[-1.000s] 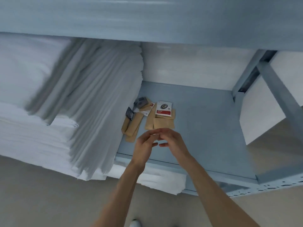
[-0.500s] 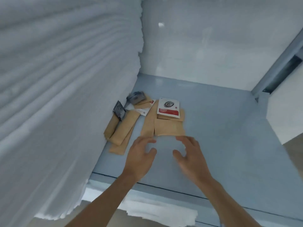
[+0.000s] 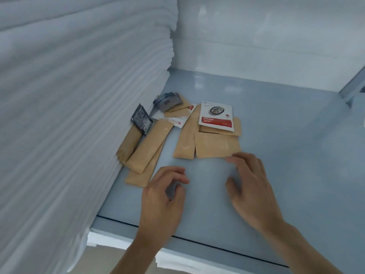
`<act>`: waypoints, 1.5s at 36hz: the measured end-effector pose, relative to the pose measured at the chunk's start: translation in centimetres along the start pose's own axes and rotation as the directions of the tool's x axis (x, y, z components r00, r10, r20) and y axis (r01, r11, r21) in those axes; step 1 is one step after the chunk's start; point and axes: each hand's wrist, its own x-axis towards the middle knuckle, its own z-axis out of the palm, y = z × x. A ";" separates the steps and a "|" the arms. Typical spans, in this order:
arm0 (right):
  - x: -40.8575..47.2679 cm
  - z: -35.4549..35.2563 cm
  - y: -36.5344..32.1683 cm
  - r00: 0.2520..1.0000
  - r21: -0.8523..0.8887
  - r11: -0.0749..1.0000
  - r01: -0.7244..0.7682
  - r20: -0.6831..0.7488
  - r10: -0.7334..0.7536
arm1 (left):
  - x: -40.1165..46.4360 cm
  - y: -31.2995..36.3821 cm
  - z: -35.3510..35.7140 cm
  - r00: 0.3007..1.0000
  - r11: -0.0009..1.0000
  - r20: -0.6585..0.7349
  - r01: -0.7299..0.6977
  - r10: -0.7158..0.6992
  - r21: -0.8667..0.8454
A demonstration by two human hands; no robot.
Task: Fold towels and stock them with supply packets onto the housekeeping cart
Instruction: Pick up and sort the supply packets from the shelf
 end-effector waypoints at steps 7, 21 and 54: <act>5.7 0.8 -1.6 0.994 -0.050 0.998 0.029 -0.099 -0.034 | 1.9 0.1 0.4 1.000 0.995 0.018 -0.004 0.003 0.096; 9.0 4.5 -0.7 0.995 -0.257 0.966 -0.009 -0.101 -0.018 | 10.9 -1.1 4.2 0.986 0.792 0.106 -0.165 0.127 0.588; 8.1 3.7 -0.2 0.858 -0.198 0.978 0.066 -0.490 -0.157 | 16.3 -2.1 2.0 0.968 0.554 0.020 -0.161 0.250 0.817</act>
